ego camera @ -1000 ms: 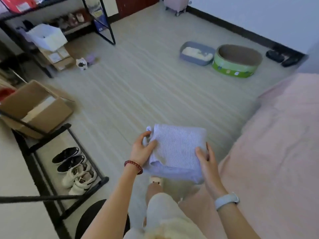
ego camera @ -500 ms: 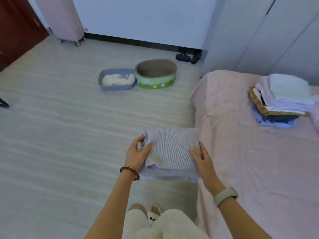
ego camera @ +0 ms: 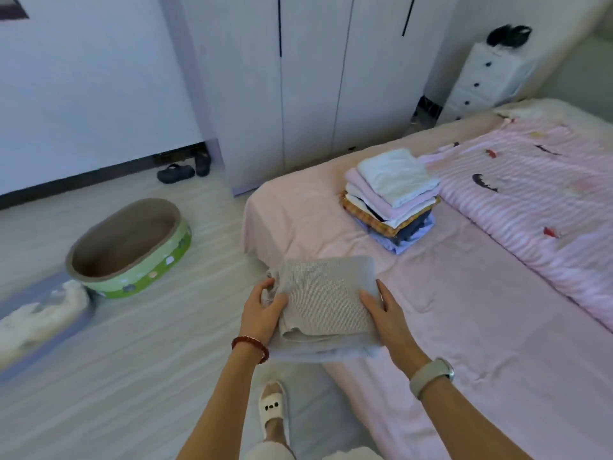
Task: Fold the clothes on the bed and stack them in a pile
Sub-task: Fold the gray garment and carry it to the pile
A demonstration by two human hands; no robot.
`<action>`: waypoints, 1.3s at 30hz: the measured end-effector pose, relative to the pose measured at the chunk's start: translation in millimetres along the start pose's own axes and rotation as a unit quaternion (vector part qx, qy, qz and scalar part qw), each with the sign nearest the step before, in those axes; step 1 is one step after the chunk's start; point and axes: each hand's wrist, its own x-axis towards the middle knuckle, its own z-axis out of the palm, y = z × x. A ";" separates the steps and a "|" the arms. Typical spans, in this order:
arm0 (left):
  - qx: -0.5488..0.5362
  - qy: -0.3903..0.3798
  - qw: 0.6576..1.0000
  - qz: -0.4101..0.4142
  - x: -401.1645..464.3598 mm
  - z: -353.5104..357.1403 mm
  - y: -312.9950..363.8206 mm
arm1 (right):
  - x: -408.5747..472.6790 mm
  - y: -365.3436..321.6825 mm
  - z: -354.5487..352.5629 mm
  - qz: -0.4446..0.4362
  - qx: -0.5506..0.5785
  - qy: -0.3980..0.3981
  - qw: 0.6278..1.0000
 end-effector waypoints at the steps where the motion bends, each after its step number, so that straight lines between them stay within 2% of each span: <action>1: 0.006 -0.021 1.000 0.000 25.1 1.4 11.5 | 14.3 -9.9 3.0 0.008 0.004 0.020 1.000; 8: 0.040 -0.164 0.985 0.044 160.1 53.2 86.5 | 96.2 -57.8 -6.2 0.045 0.048 0.162 0.985; 15: -0.003 -0.240 0.969 0.057 239.8 131.4 140.4 | 196.8 -97.3 -61.2 0.042 0.046 0.204 0.977; 19: -0.046 -0.234 0.970 0.051 280.9 195.5 159.5 | 286.7 -125.3 -119.7 0.027 -0.009 0.161 0.987; 23: -0.071 -0.187 0.979 0.039 316.9 267.3 166.2 | 385.7 -142.9 -174.1 0.018 -0.067 0.109 0.992; 29: -0.092 -0.129 0.987 -0.034 377.3 352.3 145.6 | 524.1 -133.9 -223.0 0.004 -0.145 0.007 0.989; 31: -0.033 -0.144 0.987 -0.060 390.5 370.8 131.3 | 553.9 -113.6 -222.3 0.006 -0.271 -0.018 0.962; 33: 0.149 -0.121 0.978 -0.076 395.9 382.5 121.0 | 570.0 -89.6 -214.2 0.006 -0.461 -0.029 0.887; 34: 0.247 -0.088 0.964 -0.040 395.3 382.7 121.9 | 569.1 -82.4 -206.9 -0.022 -0.517 -0.005 0.856; 36: 0.373 -0.029 0.917 0.138 395.2 383.0 125.6 | 564.0 -70.2 -193.9 -0.129 -0.542 0.057 0.829; 38: 0.454 -0.039 0.833 0.314 399.4 386.1 127.0 | 560.3 -61.9 -186.6 -0.245 -0.530 0.107 0.805; 39: 0.489 -0.058 0.796 0.352 403.2 387.9 125.9 | 560.6 -59.2 -184.8 -0.279 -0.536 0.111 0.789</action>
